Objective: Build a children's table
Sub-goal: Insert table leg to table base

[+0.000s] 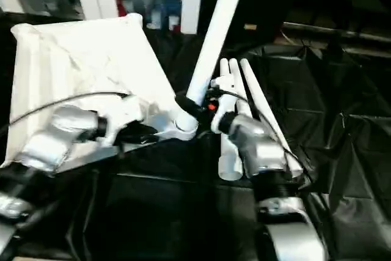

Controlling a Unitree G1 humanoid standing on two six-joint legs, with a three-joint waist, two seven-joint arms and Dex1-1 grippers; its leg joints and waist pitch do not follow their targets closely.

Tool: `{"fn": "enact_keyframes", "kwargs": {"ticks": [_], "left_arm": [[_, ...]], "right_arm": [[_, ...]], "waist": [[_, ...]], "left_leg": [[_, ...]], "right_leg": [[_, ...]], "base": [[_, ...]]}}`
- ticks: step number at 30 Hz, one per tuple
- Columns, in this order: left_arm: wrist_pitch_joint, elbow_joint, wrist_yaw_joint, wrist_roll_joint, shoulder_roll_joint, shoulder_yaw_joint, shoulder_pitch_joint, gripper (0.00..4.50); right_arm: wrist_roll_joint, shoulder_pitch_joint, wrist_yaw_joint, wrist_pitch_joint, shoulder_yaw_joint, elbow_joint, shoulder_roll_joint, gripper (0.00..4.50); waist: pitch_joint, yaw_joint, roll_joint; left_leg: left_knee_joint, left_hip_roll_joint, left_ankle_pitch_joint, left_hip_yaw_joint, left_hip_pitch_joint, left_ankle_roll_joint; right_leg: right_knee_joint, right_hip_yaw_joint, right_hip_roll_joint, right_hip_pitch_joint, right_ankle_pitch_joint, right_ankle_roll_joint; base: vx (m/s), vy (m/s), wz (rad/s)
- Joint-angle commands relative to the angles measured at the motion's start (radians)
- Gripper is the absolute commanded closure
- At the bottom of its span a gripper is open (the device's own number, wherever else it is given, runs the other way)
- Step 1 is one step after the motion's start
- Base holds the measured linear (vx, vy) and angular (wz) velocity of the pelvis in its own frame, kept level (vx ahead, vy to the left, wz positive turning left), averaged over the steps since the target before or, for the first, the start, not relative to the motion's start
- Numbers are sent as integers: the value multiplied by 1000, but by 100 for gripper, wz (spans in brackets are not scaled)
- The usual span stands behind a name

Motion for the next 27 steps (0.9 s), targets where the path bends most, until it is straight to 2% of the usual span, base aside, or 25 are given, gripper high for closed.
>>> {"fn": "enact_keyframes", "kwargs": {"ticks": [1,2,3,5,6,7,8,9,10,11,12,13,14,15,16,17,18,20,21,23,24,27], "left_arm": [[51,-34,-30,-74,9,69,-40,323],[64,-23,-17,-93,2,99,-62,323],[75,-16,-4,-108,-4,122,-78,303],[58,50,101,-86,-31,157,-136,297],[53,107,213,-58,-61,179,-186,292],[58,173,354,-31,-101,206,-249,284],[56,206,438,-16,-125,219,-285,273],[58,224,483,-10,-145,223,-313,262],[65,225,497,-14,-161,223,-329,256],[68,225,502,-15,-166,224,-335,256],[76,218,506,-24,-188,222,-352,241],[90,198,492,-44,-217,222,-365,228],[119,155,466,-84,-268,223,-383,214],[135,135,453,-108,-301,225,-395,214],[149,114,435,-130,-323,225,-400,212],[149,114,435,-130,-323,225,-400,191],[164,65,392,-166,-349,205,-386,191],[167,37,368,-186,-357,187,-370,171],[156,24,357,-193,-357,178,-357,167],[145,10,343,-200,-357,170,-343,154],[158,-10,340,-204,-353,166,-319,130],[143,57,433,-134,-340,199,-332,111]], "right_arm": [[16,1,29,27,4,-46,-25,262],[18,1,36,32,6,-51,-30,262],[19,1,42,40,7,-58,-35,262],[21,2,45,48,8,-67,-38,262],[19,2,45,54,11,-73,-37,262],[16,2,45,59,16,-77,-35,262],[13,2,45,63,22,-78,-35,262],[9,1,44,64,28,-77,-33,262],[6,1,42,66,32,-76,-32,262],[5,0,41,66,34,-76,-31,262],[0,-1,38,67,38,-73,-29,262],[-4,-2,35,68,41,-70,-27,262],[-10,-6,28,69,44,-63,-23,262],[-14,-8,22,70,45,-59,-21,262],[-16,-10,18,71,45,-56,-19,262],[-16,-10,18,71,45,-56,-19,262],[-18,-13,11,73,47,-53,-21,262],[-18,-13,8,73,48,-52,-23,262],[-19,-13,7,72,48,-50,-25,262],[-20,-13,5,71,48,-49,-26,262],[-23,-11,3,71,47,-49,-27,262],[-25,-12,-1,72,44,-49,-27,262]], "waist": [[-69,4,11],[-65,5,12],[-64,4,12],[-58,6,11],[-54,8,9],[-54,10,8],[-54,12,4],[-51,16,3],[-50,17,-1],[-52,22,-1],[-56,27,-4],[-56,27,-4],[-57,28,-8],[-62,34,-8],[-64,37,-10],[-65,38,-12],[-65,40,-14],[-63,41,-17],[-61,39,-15],[-60,33,-16],[-59,31,-13],[-58,30,-13]], "left_leg": [[-41,47,50,-15,29,123],[-44,47,8,-14,31,101],[-45,48,-16,-14,32,87],[-50,50,-104,-13,37,41],[-50,50,-141,-13,39,24],[-51,52,-151,-16,37,13],[-51,53,-167,-18,34,-4],[-53,54,-190,-21,35,-18],[-54,55,-196,-22,33,-23],[-53,53,-192,-22,35,-30],[-51,54,-146,-23,32,-27],[-51,54,-146,-23,32,-27],[-48,51,-113,-21,29,-19],[-43,50,-64,-19,29,-10],[-39,50,-26,-16,32,12],[-36,47,-10,-15,30,26],[-36,48,3,-16,25,45],[-34,44,-3,-16,22,67],[-36,43,-23,-17,22,66],[-37,46,-51,-17,22,57],[-38,48,-66,-18,23,50],[-39,49,-80,-18,27,34]], "right_leg": [[-28,61,-70,70,266,-291],[-34,61,-70,68,195,-287],[-37,61,-70,68,163,-284],[-50,62,-70,63,46,-264],[-57,63,-71,61,-6,-249],[-56,64,-75,64,-29,-240],[-61,64,-76,66,-72,-219],[-67,63,-80,65,-128,-197],[-69,63,-83,66,-152,-186],[-72,64,-84,65,-173,-175],[-64,65,-82,67,-110,-180],[-64,65,-82,67,-110,-180],[-57,64,-79,69,-52,-191],[-46,64,-81,72,26,-222],[-40,64,-80,70,104,-253],[-37,63,-77,71,133,-261],[-33,63,-78,76,169,-273],[-37,62,-79,79,157,-270],[-41,61,-78,79,120,-260],[-46,61,-77,79,67,-247],[-49,62,-77,77,40,-240],[-52,61,-73,73,6,-224]], "base": [[0,0,0],[0,0,0],[0,0,0],[-51,-5,3],[-55,-3,5],[-50,2,3],[-50,2,3],[0,0,0],[0,0,0],[0,0,0],[0,0,0],[0,0,0],[0,0,0],[0,0,0],[0,0,0],[0,0,0],[0,0,0],[0,0,0],[0,0,0],[0,0,0],[0,0,0],[0,0,0]]}}
